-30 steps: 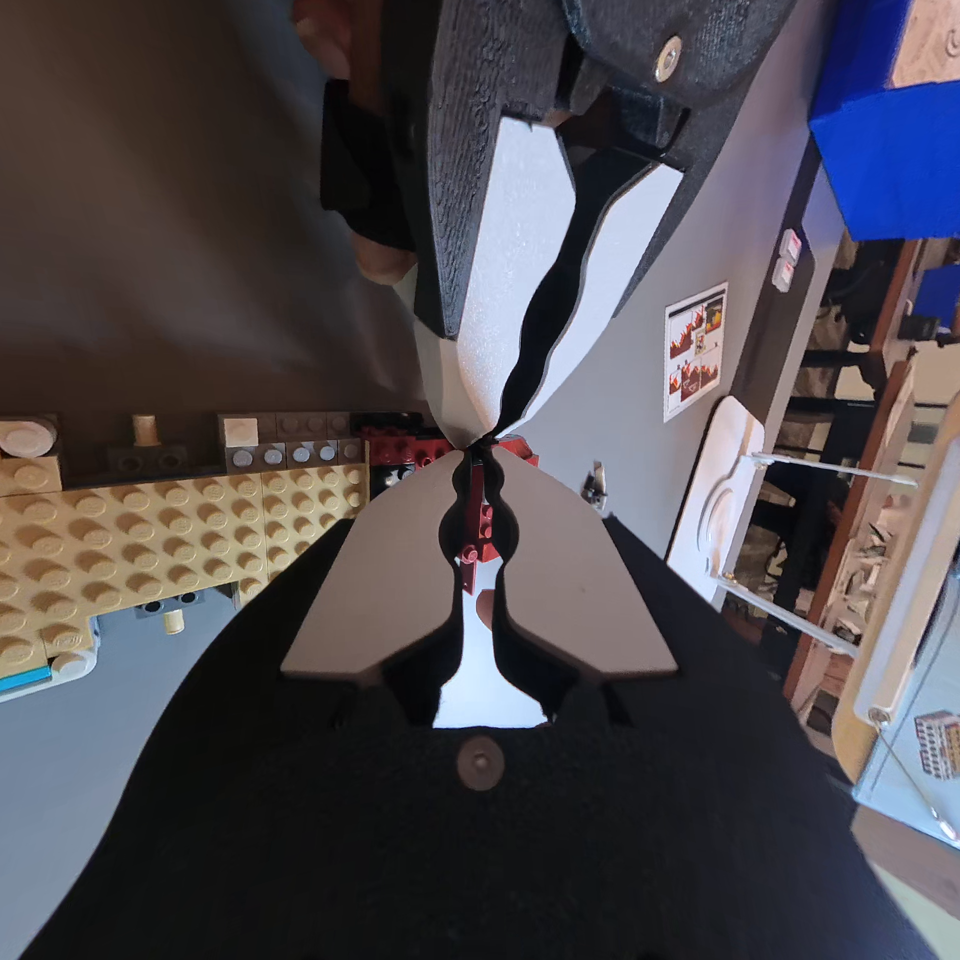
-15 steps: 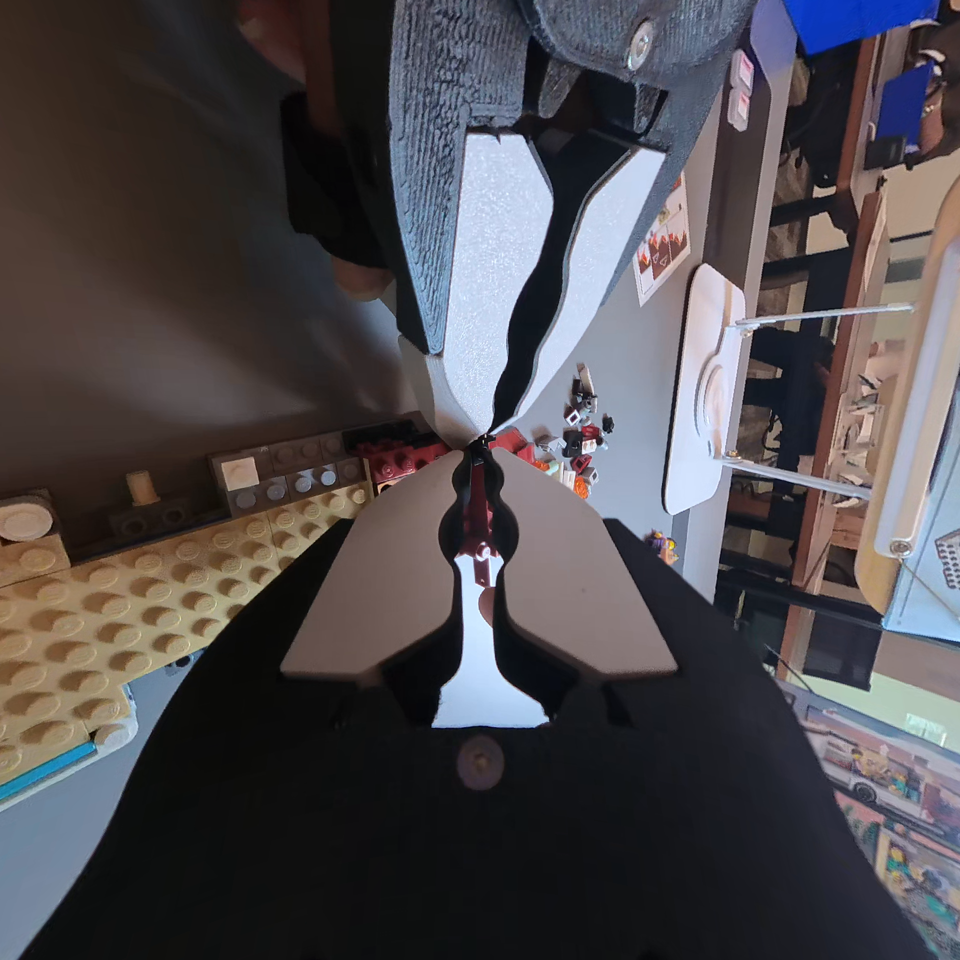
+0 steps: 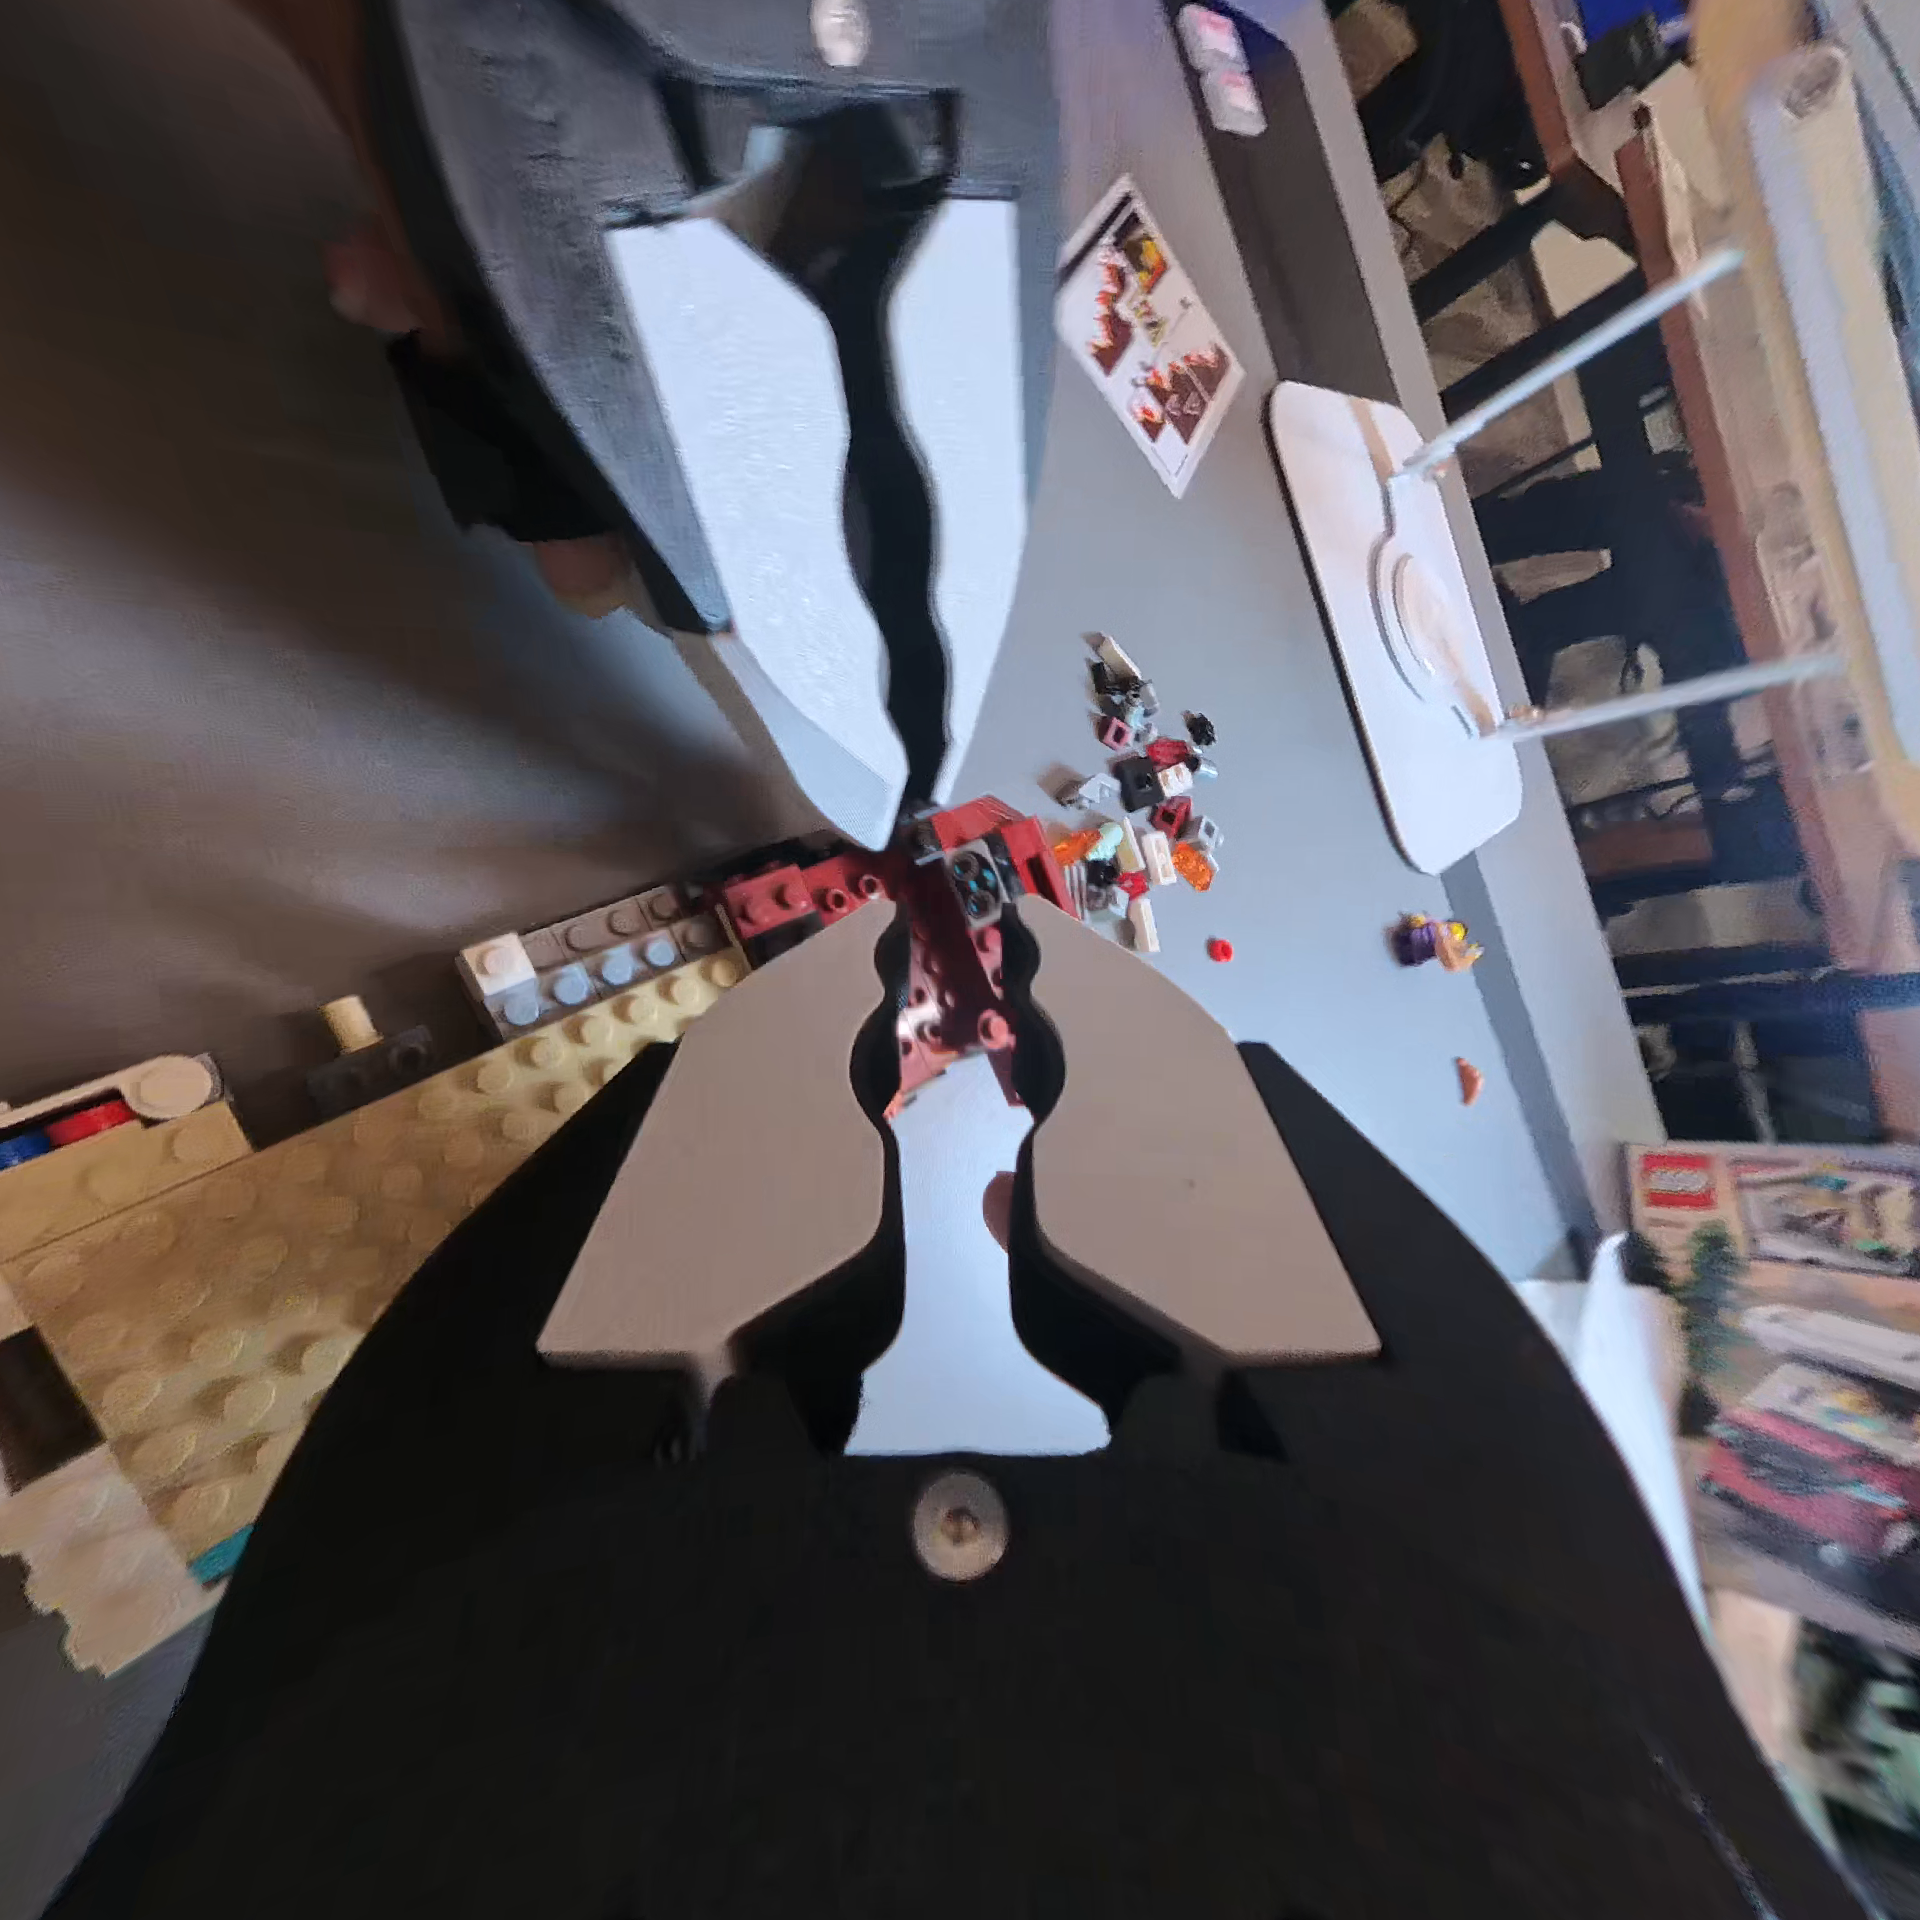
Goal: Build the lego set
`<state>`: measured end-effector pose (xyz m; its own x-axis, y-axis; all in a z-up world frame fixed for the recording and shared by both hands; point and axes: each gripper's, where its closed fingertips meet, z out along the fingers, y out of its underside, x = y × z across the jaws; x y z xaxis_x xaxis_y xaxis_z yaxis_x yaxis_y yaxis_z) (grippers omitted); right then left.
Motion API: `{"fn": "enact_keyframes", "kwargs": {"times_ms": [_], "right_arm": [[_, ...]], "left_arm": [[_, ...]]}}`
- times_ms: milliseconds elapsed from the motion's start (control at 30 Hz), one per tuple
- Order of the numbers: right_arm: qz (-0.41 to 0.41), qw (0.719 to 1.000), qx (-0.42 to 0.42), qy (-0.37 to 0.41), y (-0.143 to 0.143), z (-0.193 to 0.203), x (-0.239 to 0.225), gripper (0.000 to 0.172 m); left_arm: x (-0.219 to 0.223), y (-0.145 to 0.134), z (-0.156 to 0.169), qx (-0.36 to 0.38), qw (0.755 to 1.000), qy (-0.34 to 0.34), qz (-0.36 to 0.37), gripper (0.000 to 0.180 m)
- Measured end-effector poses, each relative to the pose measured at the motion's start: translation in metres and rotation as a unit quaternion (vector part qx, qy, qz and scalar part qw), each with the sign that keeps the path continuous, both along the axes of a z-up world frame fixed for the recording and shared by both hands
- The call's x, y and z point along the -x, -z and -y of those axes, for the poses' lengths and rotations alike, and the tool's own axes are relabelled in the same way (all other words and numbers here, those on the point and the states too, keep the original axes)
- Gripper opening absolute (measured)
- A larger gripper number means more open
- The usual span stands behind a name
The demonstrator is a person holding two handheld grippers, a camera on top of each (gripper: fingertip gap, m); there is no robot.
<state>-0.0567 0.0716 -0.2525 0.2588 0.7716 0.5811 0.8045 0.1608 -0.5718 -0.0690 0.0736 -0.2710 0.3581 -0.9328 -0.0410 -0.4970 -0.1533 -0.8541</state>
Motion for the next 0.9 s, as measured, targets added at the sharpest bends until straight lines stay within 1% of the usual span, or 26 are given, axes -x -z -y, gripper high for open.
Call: {"fn": "enact_keyframes", "kwargs": {"times_ms": [167,267,333,567,767,900], "right_arm": [[-0.099,0.992,0.055,0.049,-0.008,-0.006,-0.032,0.021],[-0.136,0.984,0.087,0.077,-0.005,-0.008,-0.051,0.024],[-0.148,0.980,0.092,0.094,-0.004,-0.009,-0.063,0.024],[-0.165,0.972,0.098,0.136,-0.002,-0.014,-0.098,0.025],[-0.128,0.973,0.123,0.146,0.008,-0.015,-0.127,0.026],[-0.106,0.972,0.161,0.135,0.018,-0.011,-0.141,0.026]], "left_arm": [[-0.001,0.000,-0.001,0.003,1.000,-0.001,0.002,0.010],[-0.002,0.000,-0.001,0.006,1.000,-0.001,0.004,0.012],[-0.001,0.003,-0.002,0.007,1.000,-0.004,-0.004,0.018],[0.000,0.003,-0.004,0.011,1.000,-0.011,0.004,0.018],[0.004,0.006,-0.007,0.002,1.000,-0.018,-0.002,0.008],[0.005,0.006,-0.007,0.003,1.000,-0.022,0.003,0.007]]}}
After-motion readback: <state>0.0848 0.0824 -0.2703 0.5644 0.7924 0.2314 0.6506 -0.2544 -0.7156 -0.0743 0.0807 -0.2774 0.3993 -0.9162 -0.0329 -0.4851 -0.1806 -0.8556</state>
